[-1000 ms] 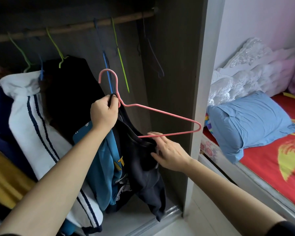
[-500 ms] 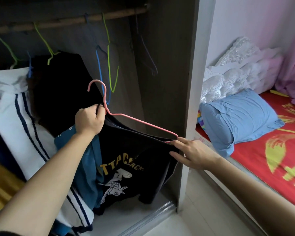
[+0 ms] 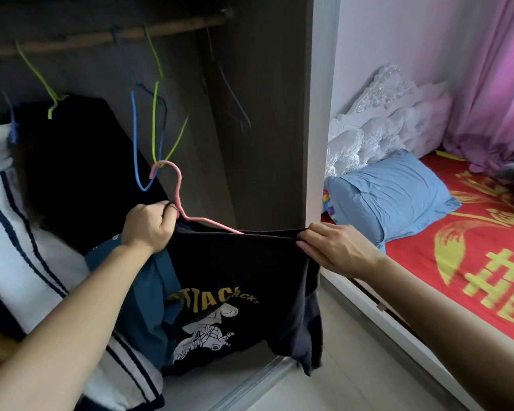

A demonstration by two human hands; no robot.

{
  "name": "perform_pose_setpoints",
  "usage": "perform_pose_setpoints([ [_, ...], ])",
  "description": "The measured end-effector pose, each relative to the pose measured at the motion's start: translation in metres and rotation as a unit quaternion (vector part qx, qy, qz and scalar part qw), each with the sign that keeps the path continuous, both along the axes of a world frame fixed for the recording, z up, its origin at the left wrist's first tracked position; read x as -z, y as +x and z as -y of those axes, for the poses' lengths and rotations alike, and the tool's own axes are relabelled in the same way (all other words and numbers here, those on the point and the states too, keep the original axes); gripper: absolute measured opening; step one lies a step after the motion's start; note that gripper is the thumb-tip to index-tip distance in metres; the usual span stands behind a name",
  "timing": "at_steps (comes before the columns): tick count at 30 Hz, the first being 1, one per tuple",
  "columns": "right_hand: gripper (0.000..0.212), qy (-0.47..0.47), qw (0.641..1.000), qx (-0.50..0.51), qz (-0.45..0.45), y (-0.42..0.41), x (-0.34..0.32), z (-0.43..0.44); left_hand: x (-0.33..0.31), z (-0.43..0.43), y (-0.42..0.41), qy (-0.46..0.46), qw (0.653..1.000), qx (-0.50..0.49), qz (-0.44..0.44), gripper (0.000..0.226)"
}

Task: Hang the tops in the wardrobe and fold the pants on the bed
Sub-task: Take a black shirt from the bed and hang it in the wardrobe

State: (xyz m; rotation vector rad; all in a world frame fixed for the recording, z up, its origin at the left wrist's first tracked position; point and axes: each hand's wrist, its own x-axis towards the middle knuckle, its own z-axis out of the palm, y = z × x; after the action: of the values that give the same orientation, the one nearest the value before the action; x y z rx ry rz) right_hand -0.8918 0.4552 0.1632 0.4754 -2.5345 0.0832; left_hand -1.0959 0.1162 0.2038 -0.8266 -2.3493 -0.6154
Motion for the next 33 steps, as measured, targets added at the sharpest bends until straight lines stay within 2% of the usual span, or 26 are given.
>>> perform_pose_setpoints([
  [6,0.033,-0.087,0.996,0.007,-0.005,-0.027,-0.032,0.021,-0.009,-0.038,0.015,0.039,0.997,0.050,0.038,0.035],
  [8,0.032,-0.134,0.991,0.004,0.021,-0.037,-0.043,0.031,-0.013,-0.052,0.020,0.082,0.994,0.041,0.059,0.034],
  [10,0.041,-0.159,0.985,0.005,0.071,-0.048,-0.056,0.039,-0.015,-0.066,0.028,0.122,0.987,0.040,0.093,0.034],
  [11,0.040,-0.149,0.984,-0.001,0.096,-0.053,-0.062,0.043,-0.015,-0.073,0.032,0.137,0.983,0.041,0.113,0.035],
  [14,0.019,-0.124,0.982,-0.031,0.138,-0.065,-0.076,0.049,-0.017,-0.087,0.039,0.161,0.977,0.039,0.137,0.036],
  [18,0.022,-0.093,0.984,0.026,0.149,-0.064,-0.088,0.021,-0.027,-0.064,0.028,0.137,0.985,0.003,0.108,0.035],
  [22,0.024,-0.132,0.973,0.032,0.188,-0.061,-0.090,0.007,-0.031,-0.045,0.018,0.050,0.991,-0.022,0.122,0.041],
  [24,0.028,-0.145,0.979,0.017,0.141,-0.063,-0.091,0.021,-0.030,-0.048,0.016,0.019,0.992,-0.025,0.125,0.040],
  [26,0.034,-0.141,0.984,0.004,0.108,-0.065,-0.083,0.042,-0.035,-0.053,0.016,0.035,0.995,-0.016,0.089,0.038],
  [28,0.029,-0.120,0.973,0.001,0.196,-0.063,-0.062,0.056,-0.043,-0.054,0.016,0.075,0.996,-0.026,0.041,0.038],
  [30,0.027,-0.117,0.946,0.027,0.301,-0.059,-0.040,0.056,-0.050,-0.052,0.016,0.094,0.995,-0.024,0.028,0.042],
  [31,0.029,-0.119,0.940,0.044,0.315,-0.059,-0.039,0.050,-0.052,-0.050,0.016,0.097,0.994,-0.017,0.038,0.044],
  [33,0.029,-0.155,0.947,0.053,0.277,-0.060,-0.048,0.035,-0.047,-0.042,0.010,0.101,0.991,0.002,0.090,0.043],
])
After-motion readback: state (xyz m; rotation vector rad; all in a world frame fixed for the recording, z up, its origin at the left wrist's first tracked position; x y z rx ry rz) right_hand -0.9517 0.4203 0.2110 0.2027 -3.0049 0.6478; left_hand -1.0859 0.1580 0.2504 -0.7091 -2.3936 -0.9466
